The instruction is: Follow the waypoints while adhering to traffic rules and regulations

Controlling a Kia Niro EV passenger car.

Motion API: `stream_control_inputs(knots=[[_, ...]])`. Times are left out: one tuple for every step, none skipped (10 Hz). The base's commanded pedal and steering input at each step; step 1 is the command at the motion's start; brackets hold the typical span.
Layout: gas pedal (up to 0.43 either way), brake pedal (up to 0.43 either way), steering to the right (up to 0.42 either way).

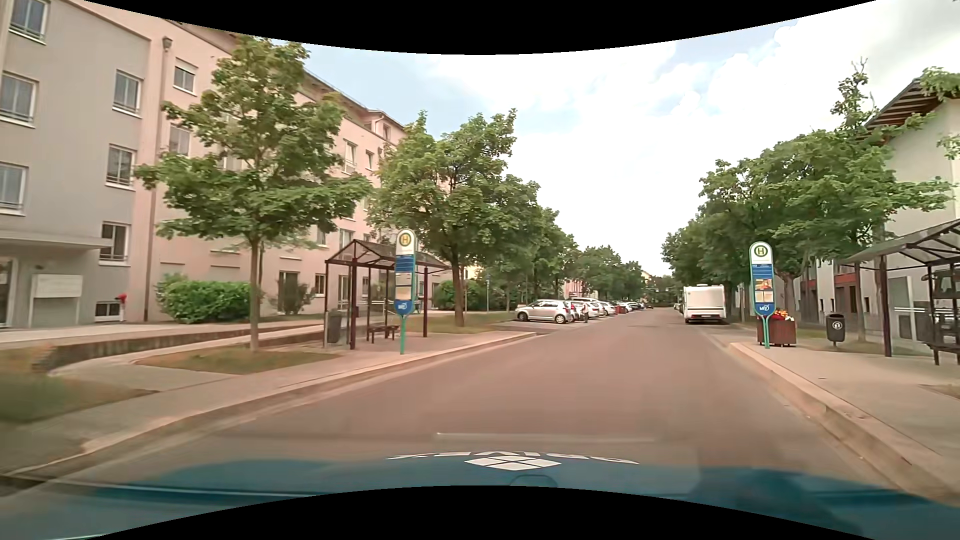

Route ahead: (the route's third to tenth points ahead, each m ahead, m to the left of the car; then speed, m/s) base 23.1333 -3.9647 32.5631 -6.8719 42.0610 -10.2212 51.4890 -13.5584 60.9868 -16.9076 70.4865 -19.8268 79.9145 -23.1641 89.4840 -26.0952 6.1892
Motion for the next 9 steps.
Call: stream_control_inputs(knots=[[0.15, 0.0, 0.206], [0.15, 0.0, 0.205], [0.15, 0.0, 0.202], [0.169, 0.0, 0.193], [0.169, 0.0, 0.18], [0.169, 0.0, 0.168], [0.169, 0.0, 0.155], [0.169, 0.0, 0.149], [0.169, 0.0, 0.146]])
